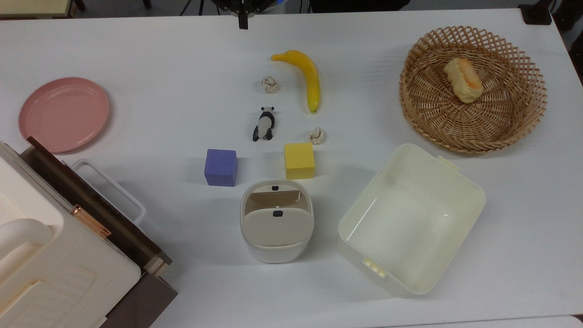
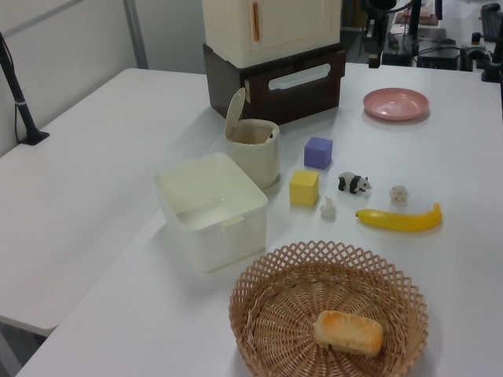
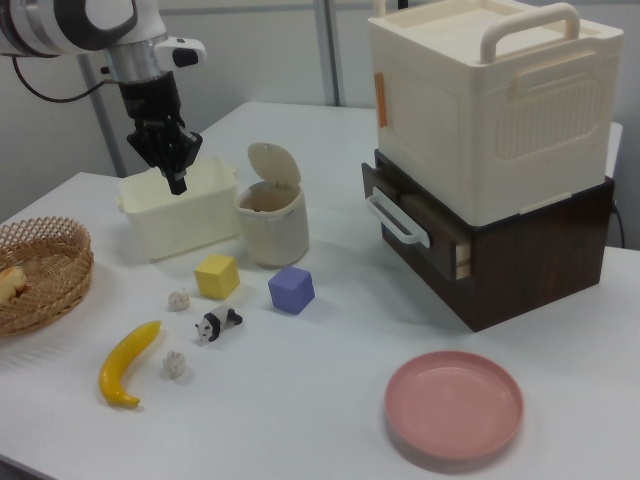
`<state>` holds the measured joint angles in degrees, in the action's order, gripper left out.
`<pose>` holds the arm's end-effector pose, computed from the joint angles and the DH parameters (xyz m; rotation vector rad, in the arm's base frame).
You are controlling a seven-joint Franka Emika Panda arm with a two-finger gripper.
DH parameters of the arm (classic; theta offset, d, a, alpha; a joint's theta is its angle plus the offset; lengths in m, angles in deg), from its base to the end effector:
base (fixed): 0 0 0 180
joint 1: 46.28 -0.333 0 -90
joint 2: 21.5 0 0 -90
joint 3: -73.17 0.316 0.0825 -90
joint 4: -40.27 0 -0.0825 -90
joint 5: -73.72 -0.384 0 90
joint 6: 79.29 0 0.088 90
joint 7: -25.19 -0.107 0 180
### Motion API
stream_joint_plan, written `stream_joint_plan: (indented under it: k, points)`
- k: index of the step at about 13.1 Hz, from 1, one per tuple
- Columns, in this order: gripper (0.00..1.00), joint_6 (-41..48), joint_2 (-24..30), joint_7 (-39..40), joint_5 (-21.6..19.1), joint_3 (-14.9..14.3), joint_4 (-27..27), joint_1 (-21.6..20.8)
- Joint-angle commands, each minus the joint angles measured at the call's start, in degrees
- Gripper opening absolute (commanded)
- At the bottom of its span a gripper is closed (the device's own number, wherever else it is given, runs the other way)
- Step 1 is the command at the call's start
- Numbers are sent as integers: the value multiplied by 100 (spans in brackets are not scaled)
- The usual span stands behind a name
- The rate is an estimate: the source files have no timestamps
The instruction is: Open the trash can
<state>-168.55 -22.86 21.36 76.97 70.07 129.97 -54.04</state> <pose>0.5586 0.0398 0.6128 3.0811 0.0226 -0.0416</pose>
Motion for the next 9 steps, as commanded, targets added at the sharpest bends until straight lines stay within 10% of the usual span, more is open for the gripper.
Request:
stream_joint_plan:
  k: [1,9]
  points:
    - [0,66,136,-38,89,20,206,-32]
    - [7,-4,110,23,89,20,197,-23]
